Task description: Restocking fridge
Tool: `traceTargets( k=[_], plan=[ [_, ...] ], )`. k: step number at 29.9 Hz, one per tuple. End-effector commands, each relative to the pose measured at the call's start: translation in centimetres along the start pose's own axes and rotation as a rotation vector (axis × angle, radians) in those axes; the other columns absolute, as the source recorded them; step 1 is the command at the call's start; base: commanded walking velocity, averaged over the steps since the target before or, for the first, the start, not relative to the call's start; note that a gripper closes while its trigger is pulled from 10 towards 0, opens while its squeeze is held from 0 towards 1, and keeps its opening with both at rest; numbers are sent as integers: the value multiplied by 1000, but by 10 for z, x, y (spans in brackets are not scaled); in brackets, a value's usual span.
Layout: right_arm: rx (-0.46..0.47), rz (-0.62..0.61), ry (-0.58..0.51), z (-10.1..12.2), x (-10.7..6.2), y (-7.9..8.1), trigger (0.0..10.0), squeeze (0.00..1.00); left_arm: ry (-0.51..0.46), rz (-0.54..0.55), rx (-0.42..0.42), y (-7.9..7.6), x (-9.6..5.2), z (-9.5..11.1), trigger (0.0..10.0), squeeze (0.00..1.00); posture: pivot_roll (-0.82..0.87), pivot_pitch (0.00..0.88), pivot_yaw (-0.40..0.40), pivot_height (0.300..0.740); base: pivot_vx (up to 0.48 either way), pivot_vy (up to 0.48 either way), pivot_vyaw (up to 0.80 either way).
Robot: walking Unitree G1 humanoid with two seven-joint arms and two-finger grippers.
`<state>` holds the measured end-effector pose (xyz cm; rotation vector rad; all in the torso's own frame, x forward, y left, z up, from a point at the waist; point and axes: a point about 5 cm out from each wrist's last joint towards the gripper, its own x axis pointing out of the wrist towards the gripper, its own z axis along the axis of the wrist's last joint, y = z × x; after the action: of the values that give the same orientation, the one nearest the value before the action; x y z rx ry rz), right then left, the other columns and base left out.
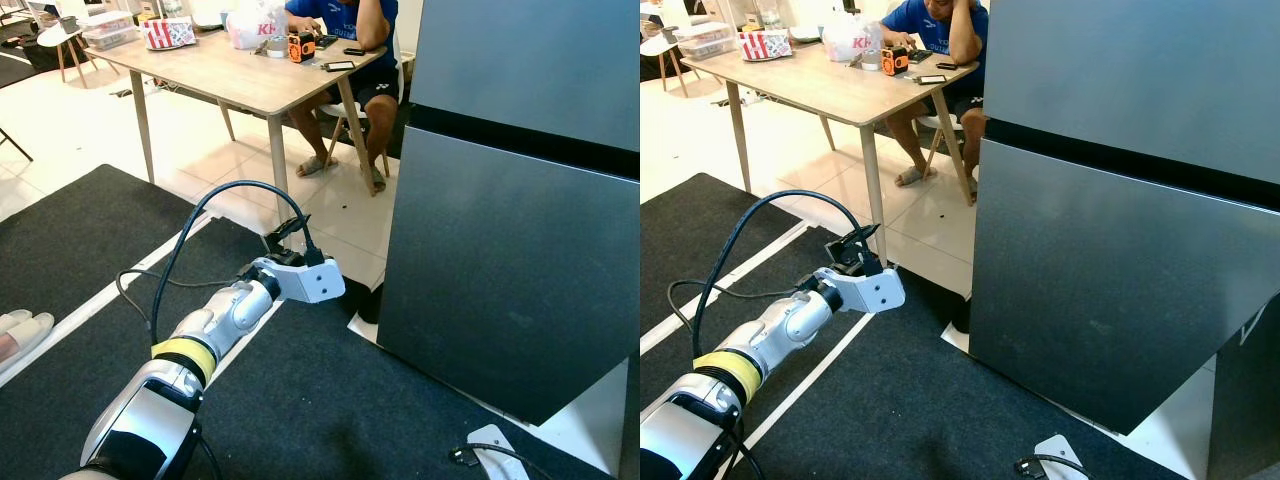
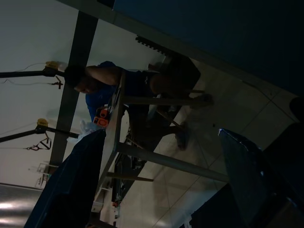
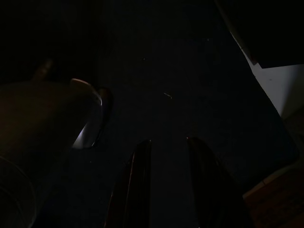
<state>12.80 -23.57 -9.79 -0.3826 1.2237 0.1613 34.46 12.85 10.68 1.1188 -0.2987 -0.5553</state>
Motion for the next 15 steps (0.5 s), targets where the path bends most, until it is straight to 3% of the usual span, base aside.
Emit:
traceTargets(
  k=[1,15],
  plan=[
    [7,-6,-18,3,0,-2,10000,0,10,-12,13,0,-1,-3,10000,0,-53,0,20,740,0,0,0],
    [-11,-1,-21,7,0,-1,10000,0,10,-17,24,-5,0,-3,10000,0,-14,0,17,740,0,0,0]
  ],
)
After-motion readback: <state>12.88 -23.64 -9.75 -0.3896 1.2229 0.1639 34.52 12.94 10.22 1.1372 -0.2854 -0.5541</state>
